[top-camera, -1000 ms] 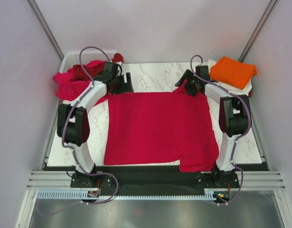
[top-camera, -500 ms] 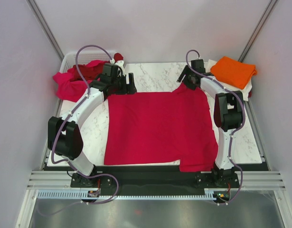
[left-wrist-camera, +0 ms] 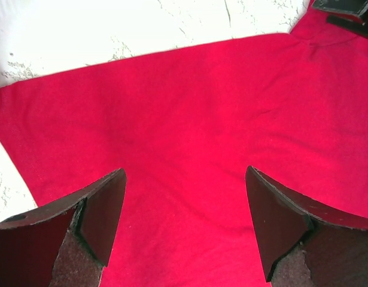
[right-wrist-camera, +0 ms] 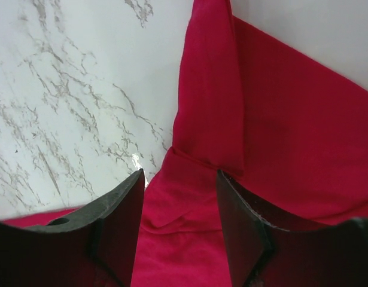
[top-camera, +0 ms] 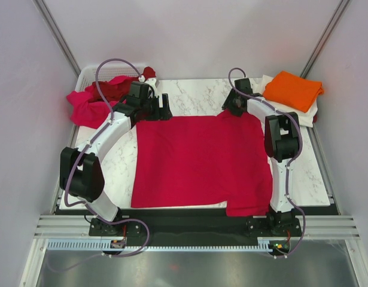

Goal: Fold and stack the t-shirts
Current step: Flatten the tshirt out

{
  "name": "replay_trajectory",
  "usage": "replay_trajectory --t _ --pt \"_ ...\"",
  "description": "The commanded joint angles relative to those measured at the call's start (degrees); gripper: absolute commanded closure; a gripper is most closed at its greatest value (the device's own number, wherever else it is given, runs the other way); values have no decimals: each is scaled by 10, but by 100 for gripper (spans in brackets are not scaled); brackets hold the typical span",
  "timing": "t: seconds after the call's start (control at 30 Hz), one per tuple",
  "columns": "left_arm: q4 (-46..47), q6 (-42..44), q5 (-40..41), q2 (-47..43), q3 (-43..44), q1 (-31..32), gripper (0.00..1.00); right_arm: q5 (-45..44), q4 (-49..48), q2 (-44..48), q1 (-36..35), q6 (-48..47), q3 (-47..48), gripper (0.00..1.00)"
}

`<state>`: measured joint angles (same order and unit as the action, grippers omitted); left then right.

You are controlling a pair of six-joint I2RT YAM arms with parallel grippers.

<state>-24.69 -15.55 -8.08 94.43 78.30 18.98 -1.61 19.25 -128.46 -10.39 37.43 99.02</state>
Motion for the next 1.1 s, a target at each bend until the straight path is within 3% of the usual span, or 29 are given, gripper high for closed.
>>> replay_trajectory --t 0.0,0.23,0.33,0.37,0.5,0.63,0.7,0.83,1.07 --pt "24 19 -6 -31 0 -1 12 -14 9 -9 -2 -6 35 42" --pt "25 20 -5 -29 -2 -1 12 -9 15 -27 -8 -11 57 73" --pt "25 20 -7 -28 -3 -1 12 -4 15 -33 -11 -20 64 99" --pt "25 20 -6 -28 -3 -1 12 -3 15 -35 -13 -23 65 100" --pt "25 20 -4 -26 -4 -1 12 -11 26 -39 -17 -29 76 100" --pt "25 20 -7 -27 -3 -1 12 -29 38 -43 -18 -43 105 57" --pt "25 21 -5 -28 -3 -1 12 -39 63 -57 -18 -50 127 46" --pt "25 22 -5 -29 -3 -1 12 -62 83 -71 -18 -62 150 43" --pt "25 23 -5 -29 -3 -2 12 -66 84 -89 -27 -66 143 47"
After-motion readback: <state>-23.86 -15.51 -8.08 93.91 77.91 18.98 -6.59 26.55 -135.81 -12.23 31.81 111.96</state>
